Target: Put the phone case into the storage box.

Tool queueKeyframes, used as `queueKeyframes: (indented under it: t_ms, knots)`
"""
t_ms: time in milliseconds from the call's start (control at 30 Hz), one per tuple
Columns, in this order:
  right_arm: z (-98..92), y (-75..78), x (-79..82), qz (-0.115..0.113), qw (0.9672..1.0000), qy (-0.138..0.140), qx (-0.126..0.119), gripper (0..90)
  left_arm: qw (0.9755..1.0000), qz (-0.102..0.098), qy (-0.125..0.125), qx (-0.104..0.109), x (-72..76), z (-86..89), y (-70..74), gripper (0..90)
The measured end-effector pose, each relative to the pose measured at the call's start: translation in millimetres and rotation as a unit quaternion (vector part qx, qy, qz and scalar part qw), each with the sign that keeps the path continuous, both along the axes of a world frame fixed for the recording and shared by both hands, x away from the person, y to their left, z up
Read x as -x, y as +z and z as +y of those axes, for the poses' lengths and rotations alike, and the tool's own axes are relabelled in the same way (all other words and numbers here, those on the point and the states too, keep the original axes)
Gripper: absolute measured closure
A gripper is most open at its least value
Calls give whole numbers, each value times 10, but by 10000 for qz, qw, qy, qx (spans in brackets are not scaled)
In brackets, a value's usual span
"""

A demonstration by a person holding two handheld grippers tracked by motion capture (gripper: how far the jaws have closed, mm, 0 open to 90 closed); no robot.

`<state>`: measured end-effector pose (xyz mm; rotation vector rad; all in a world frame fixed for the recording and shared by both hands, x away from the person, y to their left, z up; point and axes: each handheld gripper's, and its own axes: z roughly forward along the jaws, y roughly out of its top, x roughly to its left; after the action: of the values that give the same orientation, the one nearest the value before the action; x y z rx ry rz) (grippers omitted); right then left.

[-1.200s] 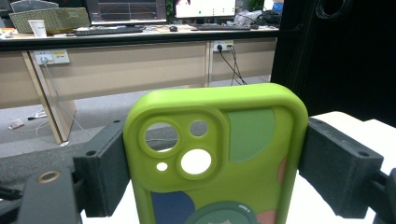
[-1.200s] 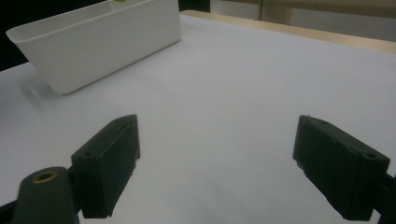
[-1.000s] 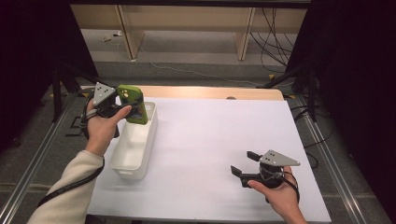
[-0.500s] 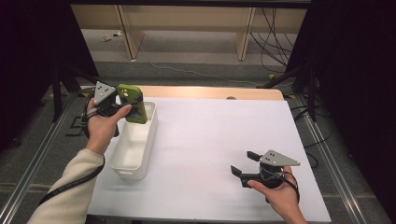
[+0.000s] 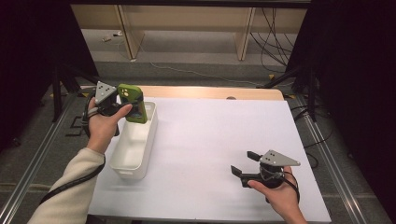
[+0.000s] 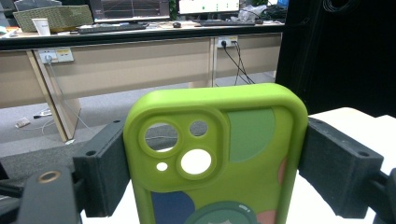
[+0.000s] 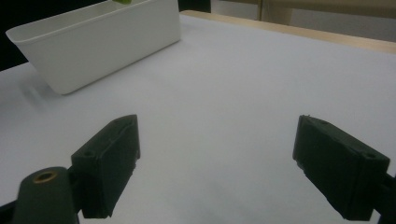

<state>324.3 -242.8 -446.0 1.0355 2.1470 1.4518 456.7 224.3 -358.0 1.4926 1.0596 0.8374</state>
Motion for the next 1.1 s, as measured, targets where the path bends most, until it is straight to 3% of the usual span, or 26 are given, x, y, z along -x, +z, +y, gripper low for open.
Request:
queueKeyframes:
  t_ms: [1100]
  knots:
    - [-2, -4, -2, 0, 10000, 8, 11, 159, 10000, 72, 9, -29, -103, 22, -53, 164]
